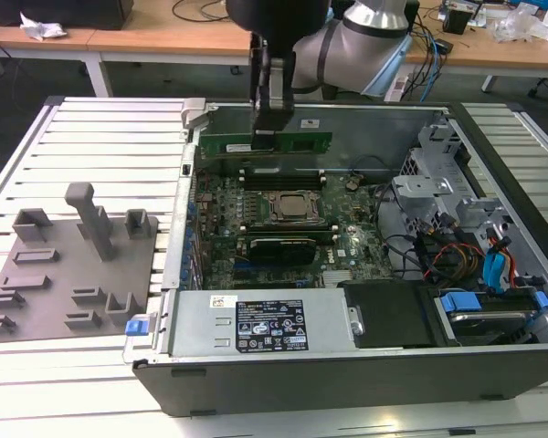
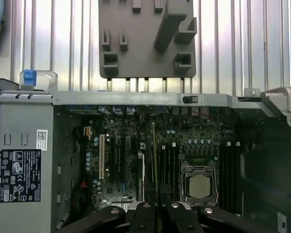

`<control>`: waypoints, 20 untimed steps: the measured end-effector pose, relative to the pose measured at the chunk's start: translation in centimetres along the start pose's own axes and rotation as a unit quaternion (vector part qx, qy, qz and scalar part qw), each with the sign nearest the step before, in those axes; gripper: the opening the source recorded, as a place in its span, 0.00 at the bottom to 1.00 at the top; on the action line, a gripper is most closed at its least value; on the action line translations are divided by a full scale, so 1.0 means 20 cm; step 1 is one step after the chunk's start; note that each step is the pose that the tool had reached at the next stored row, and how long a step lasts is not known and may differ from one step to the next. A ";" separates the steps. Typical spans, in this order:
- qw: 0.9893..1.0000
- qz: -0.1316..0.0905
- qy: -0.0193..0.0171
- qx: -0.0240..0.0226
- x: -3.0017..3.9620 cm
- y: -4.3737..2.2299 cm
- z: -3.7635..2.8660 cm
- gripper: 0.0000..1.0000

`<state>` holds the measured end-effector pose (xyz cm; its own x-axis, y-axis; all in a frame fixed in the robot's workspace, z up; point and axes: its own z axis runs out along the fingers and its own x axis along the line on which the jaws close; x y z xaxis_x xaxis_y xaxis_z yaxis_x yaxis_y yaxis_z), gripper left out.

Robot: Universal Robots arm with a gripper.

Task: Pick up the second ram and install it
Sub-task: 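Pick up the second ram and move it above second insertion slot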

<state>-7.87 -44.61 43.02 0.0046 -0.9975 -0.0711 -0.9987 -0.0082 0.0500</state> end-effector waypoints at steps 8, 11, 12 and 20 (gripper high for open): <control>1.000 0.000 0.000 -0.001 -0.006 -0.148 -0.007 0.14; 1.000 0.000 0.000 -0.002 -0.010 -0.237 -0.011 0.14; 1.000 0.000 0.000 -0.002 -0.011 -0.256 -0.012 0.14; 1.000 0.000 0.000 -0.003 -0.017 -0.375 -0.016 0.14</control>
<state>-0.36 -44.24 43.00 0.0042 -0.9975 -0.0711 -0.9984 -0.0081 0.0554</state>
